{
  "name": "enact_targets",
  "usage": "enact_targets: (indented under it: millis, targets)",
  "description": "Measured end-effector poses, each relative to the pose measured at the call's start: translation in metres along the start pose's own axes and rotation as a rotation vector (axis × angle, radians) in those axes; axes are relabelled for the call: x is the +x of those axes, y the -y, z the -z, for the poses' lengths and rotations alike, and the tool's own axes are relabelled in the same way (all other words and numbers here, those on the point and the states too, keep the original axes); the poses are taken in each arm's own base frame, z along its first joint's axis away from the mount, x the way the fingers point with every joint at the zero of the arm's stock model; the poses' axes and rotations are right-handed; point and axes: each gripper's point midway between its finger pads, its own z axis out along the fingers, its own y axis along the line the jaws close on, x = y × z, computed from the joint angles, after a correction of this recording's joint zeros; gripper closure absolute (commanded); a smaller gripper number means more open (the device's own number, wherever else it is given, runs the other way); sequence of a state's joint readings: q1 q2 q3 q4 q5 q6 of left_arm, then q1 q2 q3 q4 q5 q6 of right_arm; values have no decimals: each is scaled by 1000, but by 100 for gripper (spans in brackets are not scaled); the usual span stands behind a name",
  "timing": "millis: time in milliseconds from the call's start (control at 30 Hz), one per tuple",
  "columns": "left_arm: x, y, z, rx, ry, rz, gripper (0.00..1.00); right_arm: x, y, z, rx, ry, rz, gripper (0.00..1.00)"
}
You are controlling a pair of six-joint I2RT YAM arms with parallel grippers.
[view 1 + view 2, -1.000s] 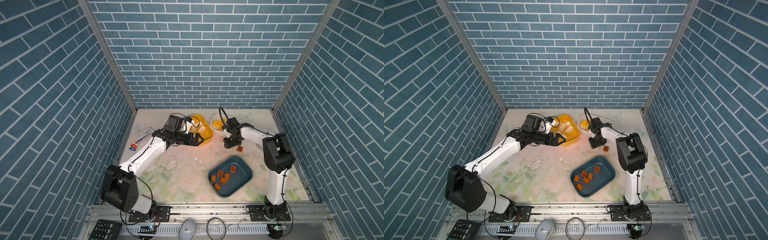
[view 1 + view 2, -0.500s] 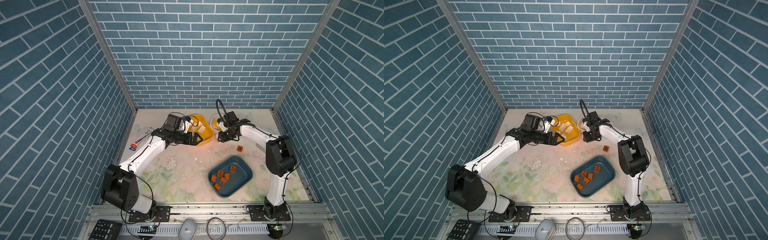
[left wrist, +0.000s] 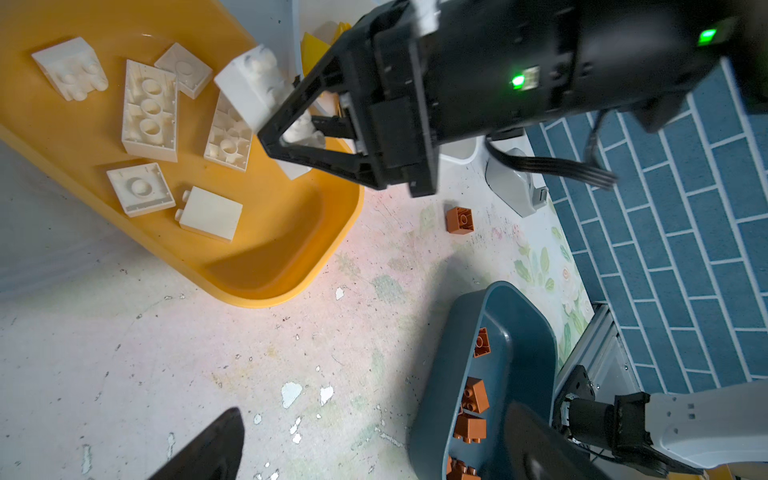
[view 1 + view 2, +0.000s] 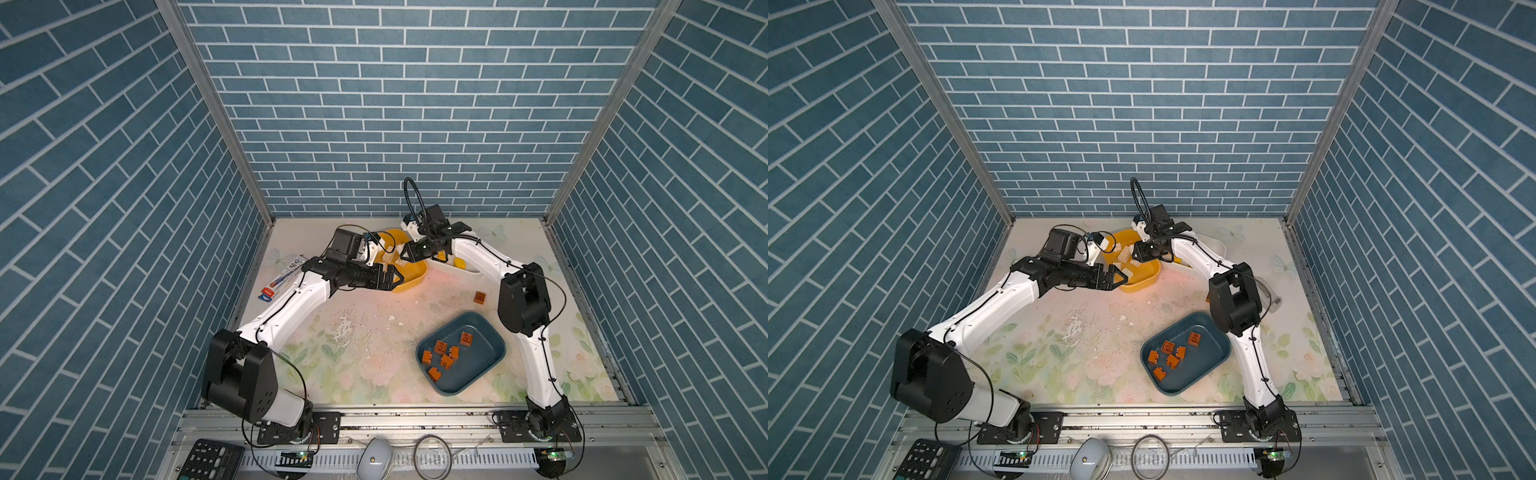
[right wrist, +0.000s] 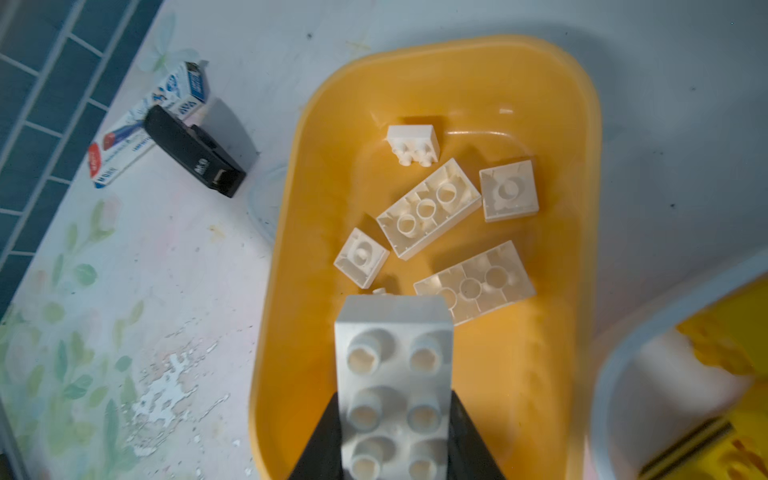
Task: Sort the legos into containers by color
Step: 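Carry the white 2x4 brick with the right gripper and release it into the yellow tub, then move the right gripper to the loose brown brick and grasp it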
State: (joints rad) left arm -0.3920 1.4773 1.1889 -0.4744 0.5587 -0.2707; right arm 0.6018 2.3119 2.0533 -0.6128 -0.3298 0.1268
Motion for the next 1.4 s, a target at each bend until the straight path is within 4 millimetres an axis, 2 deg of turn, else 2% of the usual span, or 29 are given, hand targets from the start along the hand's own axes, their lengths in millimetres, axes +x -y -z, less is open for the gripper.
enact_targets:
  millis: [100, 200, 333, 433, 533, 667, 767, 833, 1000, 1200, 1400]
  targets:
    - [0, -1, 0, -2, 1, -1, 0, 16, 11, -19, 26, -63, -6, 55]
    - [0, -1, 0, -2, 1, 0, 0, 27, 17, -24, 43, -105, 0, 39]
    - [-1, -1, 0, -2, 2, 0, 0, 25, 17, -11, 46, -100, 17, 36]
    - [-1, -1, 0, -2, 2, 0, 0, 34, 15, 16, 50, -108, 6, 35]
    - [-1, -1, 0, 0, 2, 1, 0, 51, 18, 59, 67, -105, -16, 34]
    - [0, -1, 0, 4, 0, 3, 0, 76, 32, 117, 122, -76, -57, 33]
    - [0, -2, -3, 4, -7, 8, 0, 104, 50, 139, 172, -80, -103, 33]
    - [-1, -2, -4, 4, -8, 9, 1, 123, 61, 142, 200, -106, -131, 33]
    - [-4, -1, -4, 7, -5, 7, 1, 164, 78, 126, 248, -190, -175, 33]
    - [-4, -3, -3, 4, -5, 12, 0, 179, 102, 122, 357, -196, -232, 32]
    - [-5, -7, -1, 4, -5, 15, 0, 206, 127, 123, 434, -192, -394, 34]
